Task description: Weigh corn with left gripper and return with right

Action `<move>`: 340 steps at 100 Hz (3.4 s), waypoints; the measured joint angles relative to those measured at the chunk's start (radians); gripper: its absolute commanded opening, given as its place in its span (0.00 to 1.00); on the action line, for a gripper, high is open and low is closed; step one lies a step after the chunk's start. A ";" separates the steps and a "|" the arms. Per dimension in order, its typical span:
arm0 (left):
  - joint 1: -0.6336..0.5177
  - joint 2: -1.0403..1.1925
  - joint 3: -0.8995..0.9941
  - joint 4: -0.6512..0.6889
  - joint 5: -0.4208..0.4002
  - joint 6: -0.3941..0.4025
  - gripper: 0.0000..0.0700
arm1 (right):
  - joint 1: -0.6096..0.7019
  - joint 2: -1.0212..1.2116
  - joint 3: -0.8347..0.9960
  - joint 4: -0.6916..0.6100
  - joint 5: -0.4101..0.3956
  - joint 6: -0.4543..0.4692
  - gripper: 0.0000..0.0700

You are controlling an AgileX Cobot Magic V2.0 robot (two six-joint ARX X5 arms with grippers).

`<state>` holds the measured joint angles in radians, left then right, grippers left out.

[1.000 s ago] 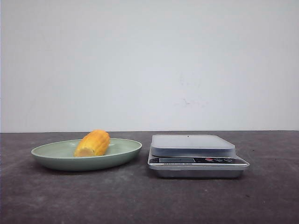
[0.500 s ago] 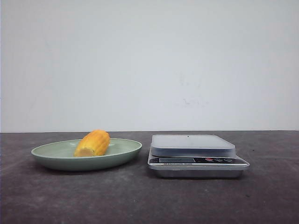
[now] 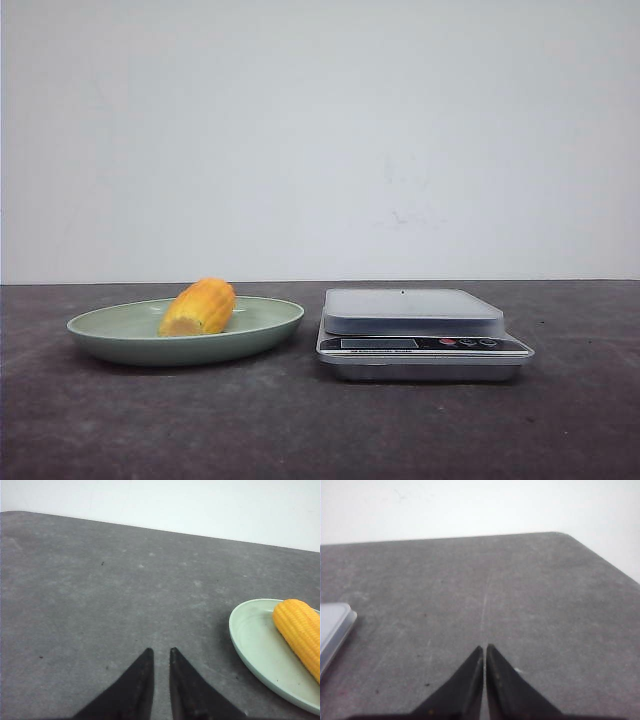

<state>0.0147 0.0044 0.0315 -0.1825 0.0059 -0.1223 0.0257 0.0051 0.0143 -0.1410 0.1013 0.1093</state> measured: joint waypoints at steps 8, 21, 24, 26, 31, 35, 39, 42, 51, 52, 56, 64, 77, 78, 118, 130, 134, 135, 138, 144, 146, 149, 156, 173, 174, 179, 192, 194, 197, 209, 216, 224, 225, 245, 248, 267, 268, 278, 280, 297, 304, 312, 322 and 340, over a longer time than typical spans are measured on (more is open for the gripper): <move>0.000 0.000 0.000 0.000 0.000 0.000 0.02 | 0.006 0.000 0.000 -0.002 0.000 0.001 0.00; 0.000 0.000 0.000 0.000 0.000 0.000 0.02 | 0.011 0.000 0.000 -0.014 0.000 0.001 0.00; 0.000 0.000 0.000 0.000 0.000 0.000 0.02 | 0.012 0.000 0.000 -0.020 0.000 0.001 0.00; 0.000 0.000 0.000 0.000 0.000 0.000 0.02 | 0.012 0.000 0.000 -0.021 0.000 0.001 0.00; 0.000 0.000 0.000 0.000 0.000 0.000 0.02 | 0.012 0.000 0.000 -0.021 0.000 0.002 0.00; 0.000 0.000 0.000 0.000 0.000 0.000 0.02 | 0.012 0.000 0.000 -0.021 -0.001 0.002 0.00; 0.000 0.000 0.000 0.000 0.000 0.000 0.02 | 0.012 0.000 0.000 -0.021 -0.001 0.002 0.00; 0.000 0.000 0.000 0.000 0.000 0.000 0.02 | 0.012 0.000 0.000 -0.021 -0.002 0.002 0.00; 0.000 0.000 0.000 0.000 0.000 -0.005 0.02 | 0.012 0.000 0.000 -0.022 -0.010 0.002 0.00; 0.000 0.000 0.000 0.000 0.000 -0.005 0.02 | 0.012 0.000 0.000 -0.022 -0.013 0.002 0.00; 0.000 0.000 0.000 0.000 0.000 -0.009 0.02 | 0.012 0.000 0.000 -0.023 -0.021 0.002 0.00; 0.000 0.000 0.000 0.000 0.000 -0.012 0.02 | 0.012 0.000 0.000 -0.024 -0.028 0.003 0.00; 0.000 0.000 0.000 0.000 0.000 -0.020 0.02 | 0.012 0.000 0.000 -0.025 -0.040 0.003 0.00; 0.000 0.000 0.000 0.000 0.000 -0.021 0.02 | 0.012 0.000 0.000 -0.025 -0.041 0.003 0.00; -0.004 0.017 0.064 -0.062 0.006 -0.143 0.02 | 0.013 0.026 0.117 -0.151 -0.078 0.106 0.00; -0.010 0.082 0.209 -0.065 0.048 -0.198 0.11 | 0.014 0.108 0.303 -0.175 -0.100 0.172 0.00; -0.010 0.114 0.264 -0.060 0.052 -0.209 0.32 | 0.014 0.145 0.364 -0.170 -0.118 0.192 0.01; -0.011 0.124 0.278 -0.059 0.053 -0.211 0.40 | 0.014 0.155 0.378 -0.170 -0.125 0.197 0.01; -0.010 0.153 0.319 -0.058 0.053 -0.217 0.60 | 0.014 0.186 0.421 -0.171 -0.141 0.208 0.08; -0.010 0.216 0.399 -0.058 0.056 -0.224 0.80 | 0.014 0.251 0.501 -0.180 -0.177 0.217 0.45; -0.010 0.238 0.425 -0.058 0.060 -0.229 0.81 | 0.014 0.275 0.528 -0.190 -0.186 0.220 0.60; -0.010 0.271 0.463 -0.060 0.072 -0.233 0.80 | 0.014 0.311 0.569 -0.204 -0.200 0.223 0.78; -0.010 0.351 0.555 -0.060 0.122 -0.238 0.79 | 0.014 0.382 0.658 -0.237 -0.227 0.230 0.85; -0.051 0.570 0.765 -0.073 0.233 -0.247 0.77 | 0.018 0.515 0.852 -0.326 -0.323 0.231 0.84; -0.057 0.584 0.776 -0.075 0.236 -0.247 0.77 | 0.019 0.522 0.861 -0.330 -0.326 0.231 0.84; -0.087 0.660 0.829 -0.085 0.237 -0.239 0.73 | 0.025 0.553 0.911 -0.357 -0.335 0.223 0.84; -0.188 0.879 0.956 -0.122 0.233 -0.169 0.61 | 0.042 0.612 1.003 -0.414 -0.345 0.189 0.84; -0.205 0.914 0.972 -0.128 0.230 -0.158 0.61 | 0.045 0.618 1.012 -0.421 -0.349 0.184 0.84; -0.230 0.968 0.993 -0.130 0.218 -0.143 0.61 | 0.048 0.627 1.023 -0.429 -0.355 0.179 0.84; -0.317 1.164 1.036 -0.136 0.169 -0.100 0.62 | 0.052 0.644 1.040 -0.439 -0.361 0.162 0.84; -0.350 1.263 1.050 -0.135 0.144 -0.092 0.61 | 0.052 0.644 1.040 -0.445 -0.361 0.157 0.84; -0.377 1.359 1.054 -0.129 0.101 -0.082 0.61 | 0.052 0.644 1.040 -0.446 -0.361 0.156 0.84; -0.381 1.371 1.054 -0.129 0.095 -0.082 0.61 | 0.052 0.644 1.040 -0.446 -0.361 0.156 0.84; -0.435 1.585 1.054 -0.126 0.026 -0.079 0.61 | 0.052 0.644 1.040 -0.446 -0.361 0.156 0.84; -0.443 1.609 1.054 -0.126 0.022 -0.079 0.61 | 0.052 0.644 1.040 -0.446 -0.361 0.156 0.84; -0.473 1.713 1.054 -0.137 0.015 -0.092 0.61 | 0.052 0.644 1.040 -0.447 -0.361 0.156 0.84; -0.475 1.717 1.054 -0.137 0.014 -0.092 0.61 | 0.052 0.644 1.040 -0.447 -0.361 0.156 0.84; -0.486 1.743 1.054 -0.140 -0.009 -0.102 0.53 | 0.052 0.644 1.040 -0.458 -0.361 0.156 0.82; -0.488 1.746 1.054 -0.141 -0.010 -0.102 0.45 | 0.052 0.644 1.040 -0.459 -0.361 0.155 0.81; -0.505 1.751 1.054 -0.137 -0.016 -0.105 0.01 | 0.052 0.644 1.040 -0.476 -0.361 0.150 0.78; -0.512 1.748 1.054 -0.136 -0.029 -0.106 0.01 | 0.052 0.644 1.040 -0.477 -0.360 0.149 0.78; -0.517 1.724 1.054 -0.145 -0.037 -0.106 0.01 | 0.052 0.644 1.040 -0.483 -0.360 0.148 0.78; -0.528 1.637 1.054 -0.150 -0.034 -0.111 0.01 | 0.052 0.644 1.040 -0.493 -0.360 0.145 0.78; -0.621 1.519 1.142 -0.187 -0.066 -0.153 0.02 | 0.052 0.644 1.040 -0.498 -0.360 0.141 0.78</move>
<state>-0.6060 1.5230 1.1736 -0.3698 -0.0597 -0.2756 0.0776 0.6487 1.0542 -0.6388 -0.2588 0.2504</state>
